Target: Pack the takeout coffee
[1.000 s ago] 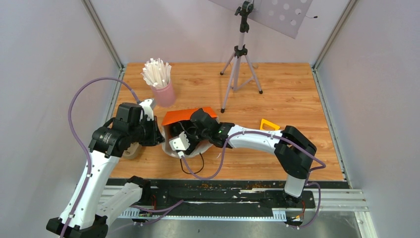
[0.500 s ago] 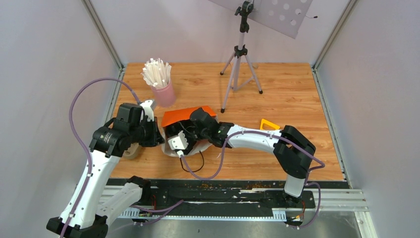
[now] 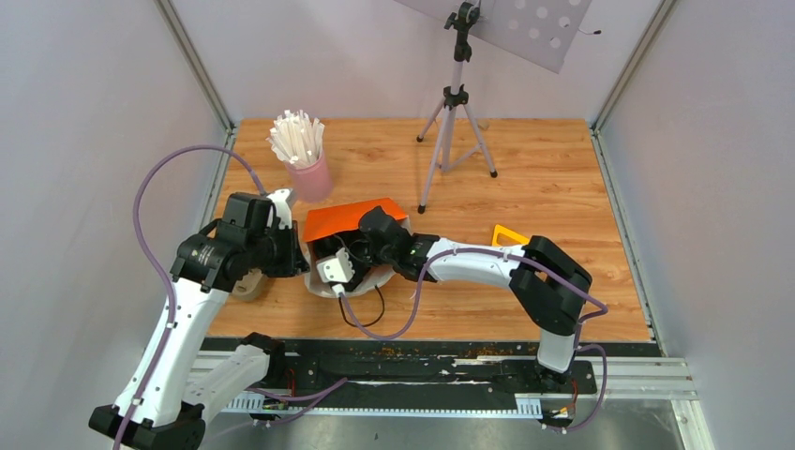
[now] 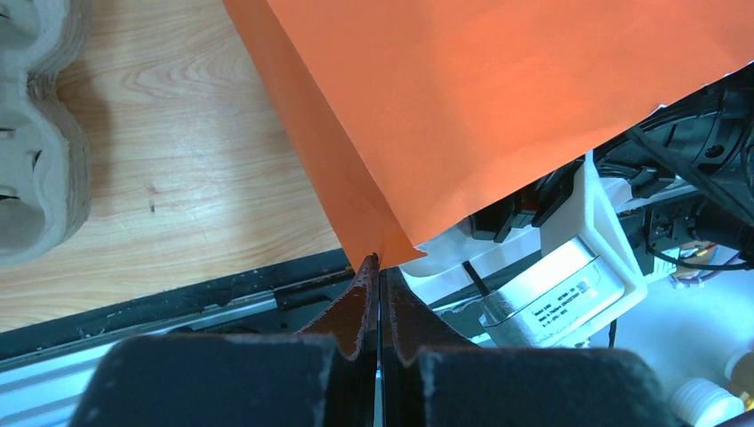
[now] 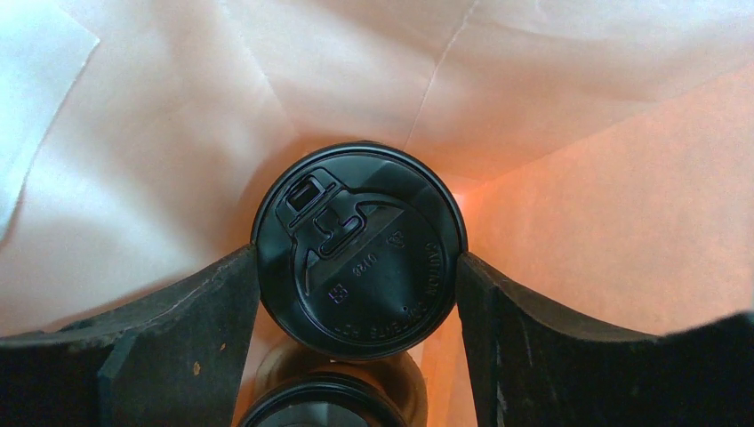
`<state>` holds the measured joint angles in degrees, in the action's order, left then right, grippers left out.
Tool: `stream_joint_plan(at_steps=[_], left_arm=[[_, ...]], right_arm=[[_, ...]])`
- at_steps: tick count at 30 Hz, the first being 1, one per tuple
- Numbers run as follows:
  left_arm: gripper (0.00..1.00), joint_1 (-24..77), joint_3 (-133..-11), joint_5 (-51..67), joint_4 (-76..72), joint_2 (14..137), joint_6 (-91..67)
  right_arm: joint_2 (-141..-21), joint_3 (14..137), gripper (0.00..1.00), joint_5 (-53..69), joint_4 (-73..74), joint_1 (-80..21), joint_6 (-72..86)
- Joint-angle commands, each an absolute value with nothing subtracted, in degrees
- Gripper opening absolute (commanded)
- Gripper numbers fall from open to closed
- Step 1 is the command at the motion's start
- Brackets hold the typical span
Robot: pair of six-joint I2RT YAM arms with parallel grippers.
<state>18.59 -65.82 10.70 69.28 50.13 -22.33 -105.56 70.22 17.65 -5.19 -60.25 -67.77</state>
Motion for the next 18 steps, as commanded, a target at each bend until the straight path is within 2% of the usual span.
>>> stream_joint_plan(at_steps=[1, 11, 18], left_arm=[[0.0, 18.3, -68.29, 10.72, 69.8, 50.39, -21.77], [0.0, 18.34, -67.59, 11.3, 69.26, 50.11, -22.41], [0.0, 18.28, -67.62, 11.42, 69.18, 50.16, -22.41]], right_arm=[[-107.19, 72.33, 0.66, 15.91, -3.95, -60.11, -67.77], [-107.68, 72.36, 0.72, 15.42, -5.03, -60.19, -68.63], [-107.82, 72.75, 0.7, 16.08, -4.66, -60.68, -67.4]])
